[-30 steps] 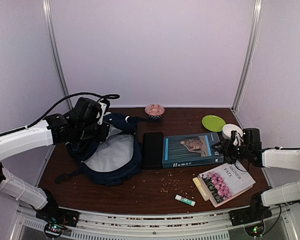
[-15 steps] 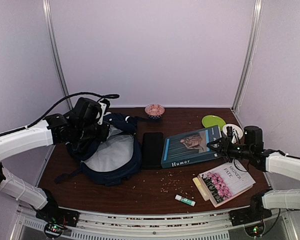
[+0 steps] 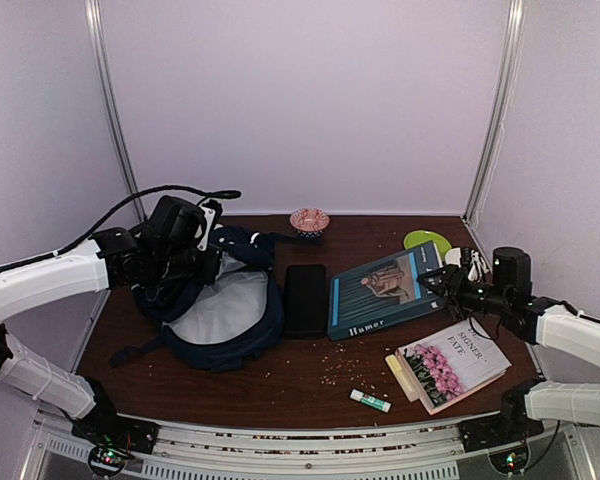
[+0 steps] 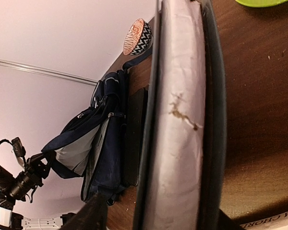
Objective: Pack the student bag
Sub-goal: Pick up the book from the center of the board.
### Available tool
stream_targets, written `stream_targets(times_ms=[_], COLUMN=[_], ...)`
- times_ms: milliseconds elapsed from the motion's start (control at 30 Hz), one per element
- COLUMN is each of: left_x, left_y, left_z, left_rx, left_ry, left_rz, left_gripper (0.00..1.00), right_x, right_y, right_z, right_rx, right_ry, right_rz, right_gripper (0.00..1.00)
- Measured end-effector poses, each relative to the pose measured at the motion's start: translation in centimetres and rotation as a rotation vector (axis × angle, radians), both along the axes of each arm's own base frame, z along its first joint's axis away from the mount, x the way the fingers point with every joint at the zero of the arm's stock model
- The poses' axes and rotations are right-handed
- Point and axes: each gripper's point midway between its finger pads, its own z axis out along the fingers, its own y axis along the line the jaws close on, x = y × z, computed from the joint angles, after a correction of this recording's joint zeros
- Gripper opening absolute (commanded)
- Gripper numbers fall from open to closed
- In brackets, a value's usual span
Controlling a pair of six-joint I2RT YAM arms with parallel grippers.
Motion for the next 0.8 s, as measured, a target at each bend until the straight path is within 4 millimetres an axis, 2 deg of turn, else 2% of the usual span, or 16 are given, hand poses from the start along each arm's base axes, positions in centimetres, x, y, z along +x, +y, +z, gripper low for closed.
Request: stream_targets(times_ms=[333, 567, 667, 800], left_x=[0.0, 0.0, 0.2, 0.8], left_y=[0.0, 0.0, -0.1, -0.3], left_z=[0.0, 0.2, 1.1, 2.4], left_rx=[0.000, 0.000, -0.003, -0.008], left_ry=[-0.001, -0.003, -0.010, -0.026], left_rz=[0.000, 0.000, 0.004, 0.017], left_gripper=[0.00, 0.00, 0.00, 0.00], right_x=[1.1, 0.3, -0.7, -2.1], right_y=[-0.3, -0.6, -1.0, -1.5], right_z=[2.6, 3.8, 5.6, 9.9], right_rx=[-0.024, -0.065, -0.064, -0.028], right_ry=[-0.031, -0.026, -0.056, -0.143], right_rz=[-0.023, -0.013, -0.021, -0.042], right_gripper=[0.21, 0.12, 0.12, 0.12])
